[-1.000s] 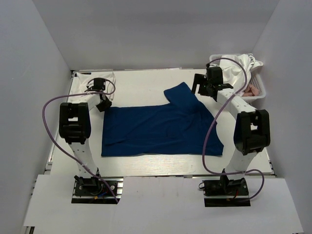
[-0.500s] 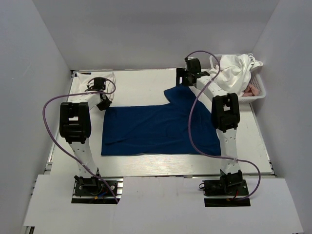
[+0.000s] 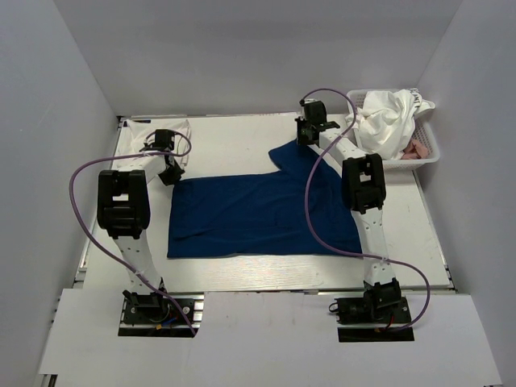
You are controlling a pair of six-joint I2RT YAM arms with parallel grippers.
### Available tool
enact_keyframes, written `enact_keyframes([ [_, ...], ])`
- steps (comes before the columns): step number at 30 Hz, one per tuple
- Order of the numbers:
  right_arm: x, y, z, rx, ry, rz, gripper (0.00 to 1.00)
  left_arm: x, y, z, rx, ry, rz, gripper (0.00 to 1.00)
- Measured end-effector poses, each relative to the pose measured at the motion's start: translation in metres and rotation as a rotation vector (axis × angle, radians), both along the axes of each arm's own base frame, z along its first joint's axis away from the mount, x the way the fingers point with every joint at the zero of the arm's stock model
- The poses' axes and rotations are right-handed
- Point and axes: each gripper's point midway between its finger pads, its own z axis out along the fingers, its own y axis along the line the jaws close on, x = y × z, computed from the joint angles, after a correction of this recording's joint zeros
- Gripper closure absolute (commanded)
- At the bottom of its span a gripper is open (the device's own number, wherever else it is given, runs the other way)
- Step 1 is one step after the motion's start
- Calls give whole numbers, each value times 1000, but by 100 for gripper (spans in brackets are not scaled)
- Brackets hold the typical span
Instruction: Fold and stack the t-shirts
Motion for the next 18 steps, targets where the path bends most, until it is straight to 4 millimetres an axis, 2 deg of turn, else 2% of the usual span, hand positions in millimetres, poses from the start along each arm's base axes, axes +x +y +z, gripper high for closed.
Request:
enact_keyframes([
  [5, -1, 2, 0, 4, -16, 18, 100, -7, -4, 2, -1, 22, -12, 100],
  [7, -12, -2, -1, -8, -5, 28, 100, -9, -5, 4, -3, 25, -16, 100],
  [11, -50, -12, 8, -32, 21, 62, 100, -21, -6, 13, -6, 20, -18, 100],
  [13, -64, -15, 23, -33, 6, 80, 100, -27, -6, 22, -9, 8, -19, 100],
  [18, -96, -15, 85, -10, -95, 133, 100, -28, -9, 54, -14, -73, -29, 100],
])
